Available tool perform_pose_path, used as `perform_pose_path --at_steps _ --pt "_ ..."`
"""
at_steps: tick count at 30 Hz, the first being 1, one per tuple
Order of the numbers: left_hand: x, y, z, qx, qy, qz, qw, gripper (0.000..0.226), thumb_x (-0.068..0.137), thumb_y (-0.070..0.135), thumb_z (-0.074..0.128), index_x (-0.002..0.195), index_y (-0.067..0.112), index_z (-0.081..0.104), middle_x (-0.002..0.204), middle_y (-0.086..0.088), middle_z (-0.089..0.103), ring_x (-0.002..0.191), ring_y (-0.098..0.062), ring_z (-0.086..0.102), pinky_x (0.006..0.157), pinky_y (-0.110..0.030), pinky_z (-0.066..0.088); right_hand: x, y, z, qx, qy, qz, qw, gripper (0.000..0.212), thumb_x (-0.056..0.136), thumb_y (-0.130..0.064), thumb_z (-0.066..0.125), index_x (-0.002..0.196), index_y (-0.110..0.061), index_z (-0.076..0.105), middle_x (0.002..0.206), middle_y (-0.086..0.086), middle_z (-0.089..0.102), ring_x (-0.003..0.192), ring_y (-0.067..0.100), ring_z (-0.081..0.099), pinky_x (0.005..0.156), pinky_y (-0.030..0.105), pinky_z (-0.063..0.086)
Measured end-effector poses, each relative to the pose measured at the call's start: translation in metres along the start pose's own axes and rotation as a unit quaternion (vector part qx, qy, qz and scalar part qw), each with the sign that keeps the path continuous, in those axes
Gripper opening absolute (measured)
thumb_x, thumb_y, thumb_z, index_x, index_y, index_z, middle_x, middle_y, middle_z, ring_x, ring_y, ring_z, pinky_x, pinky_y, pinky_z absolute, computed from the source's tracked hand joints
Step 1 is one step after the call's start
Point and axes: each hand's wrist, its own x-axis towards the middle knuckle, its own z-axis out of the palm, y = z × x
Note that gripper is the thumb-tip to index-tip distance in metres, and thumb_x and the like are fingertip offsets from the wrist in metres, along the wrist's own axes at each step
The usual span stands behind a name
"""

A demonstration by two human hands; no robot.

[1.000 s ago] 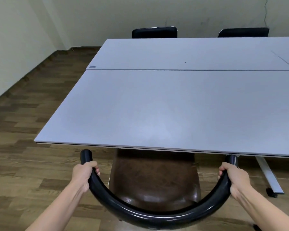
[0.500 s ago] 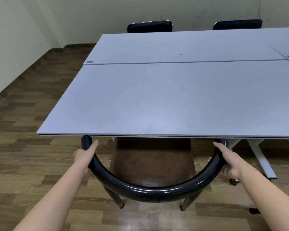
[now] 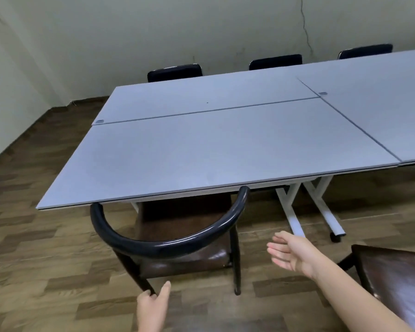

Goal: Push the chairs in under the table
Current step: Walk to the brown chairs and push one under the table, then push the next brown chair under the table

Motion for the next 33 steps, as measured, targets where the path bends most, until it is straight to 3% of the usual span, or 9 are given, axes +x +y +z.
perform_pose_path --at_steps 5,7,10,12,15,17,18,22,33 --pt "-0.057 -0.057 0.051 -0.071 -0.072 -0.027 0.995 0.025 0.085 0.028 0.067 0.088 0.004 0.061 0.114 -0.019 0.064 0.113 -0.033 0.058 0.097 -0.039 0.043 -0.028 0.028 -0.068 -0.024 -0.032 0.021 0.999 0.020 0.094 -0.015 0.052 0.106 -0.001 0.059 0.104 0.019 0.068 0.095 0.027 0.064 0.077 0.042 0.051" --pt "-0.098 -0.074 0.077 -0.109 -0.105 -0.052 0.987 0.031 0.088 0.028 0.063 0.104 0.001 0.059 0.118 -0.020 0.062 0.114 -0.033 0.058 0.088 -0.038 0.043 -0.043 0.038 -0.107 -0.047 -0.041 0.025 0.998 0.022 0.094 -0.020 0.053 0.104 -0.002 0.058 0.102 0.019 0.068 0.094 0.028 0.064 0.075 0.044 0.051" --pt "-0.152 -0.095 0.105 -0.191 -0.173 -0.103 0.961 0.063 0.089 0.028 0.062 0.138 -0.004 0.041 0.118 -0.023 0.061 0.107 -0.032 0.059 0.091 -0.041 0.042 -0.067 0.046 -0.161 -0.060 -0.054 0.036 0.996 0.027 0.095 -0.029 0.051 0.104 -0.004 0.056 0.106 0.020 0.064 0.094 0.031 0.062 0.076 0.050 0.048" --pt "-0.176 -0.104 0.114 -0.213 -0.197 -0.112 0.950 0.067 0.089 0.028 0.061 0.142 -0.005 0.036 0.102 -0.022 0.060 0.088 -0.029 0.059 0.091 -0.042 0.041 -0.079 0.049 -0.186 -0.054 -0.061 0.036 0.996 0.031 0.095 -0.031 0.050 0.109 -0.004 0.055 0.110 0.022 0.062 0.098 0.033 0.060 0.075 0.052 0.048" --pt "-0.216 -0.117 0.119 -0.214 -0.204 -0.105 0.949 0.067 0.090 0.028 0.059 0.143 -0.004 0.035 0.107 -0.022 0.058 0.079 -0.025 0.055 0.094 -0.043 0.042 -0.106 0.058 -0.221 -0.047 -0.076 0.030 0.996 0.034 0.095 -0.031 0.048 0.117 -0.004 0.052 0.118 0.023 0.059 0.106 0.034 0.058 0.076 0.053 0.048" --pt "-0.233 -0.130 0.119 -0.211 -0.210 -0.090 0.951 0.064 0.090 0.028 0.058 0.143 -0.002 0.036 0.093 -0.016 0.056 0.073 -0.022 0.051 0.086 -0.043 0.046 -0.124 0.067 -0.239 -0.040 -0.084 0.031 0.995 0.033 0.096 -0.030 0.047 0.117 -0.005 0.052 0.120 0.022 0.058 0.106 0.033 0.058 0.076 0.052 0.047" --pt "-0.242 -0.135 0.119 -0.214 -0.211 -0.084 0.950 0.063 0.091 0.027 0.058 0.143 -0.001 0.037 0.091 -0.014 0.057 0.076 -0.023 0.053 0.088 -0.044 0.046 -0.132 0.072 -0.247 -0.033 -0.088 0.028 0.995 0.031 0.096 -0.029 0.047 0.115 -0.006 0.052 0.120 0.022 0.058 0.103 0.032 0.059 0.076 0.052 0.047" --pt "-0.287 -0.158 0.127 -0.199 -0.220 -0.060 0.953 0.061 0.092 0.025 0.056 0.144 0.000 0.037 0.139 -0.021 0.051 0.126 -0.031 0.051 0.107 -0.047 0.036 -0.171 0.099 -0.293 -0.013 -0.084 0.004 0.996 0.032 0.096 -0.030 0.046 0.118 -0.007 0.051 0.117 0.020 0.059 0.098 0.029 0.061 0.076 0.049 0.049" --pt "-0.418 -0.230 0.213 -0.148 -0.290 -0.083 0.942 0.061 0.094 0.025 0.053 0.146 0.000 0.033 0.145 -0.022 0.044 0.133 -0.034 0.044 0.110 -0.048 0.033 -0.240 0.137 -0.466 0.025 0.049 -0.082 0.995 0.024 0.093 -0.019 0.052 0.112 -0.006 0.056 0.110 0.014 0.062 0.100 0.027 0.060 0.086 0.041 0.049"
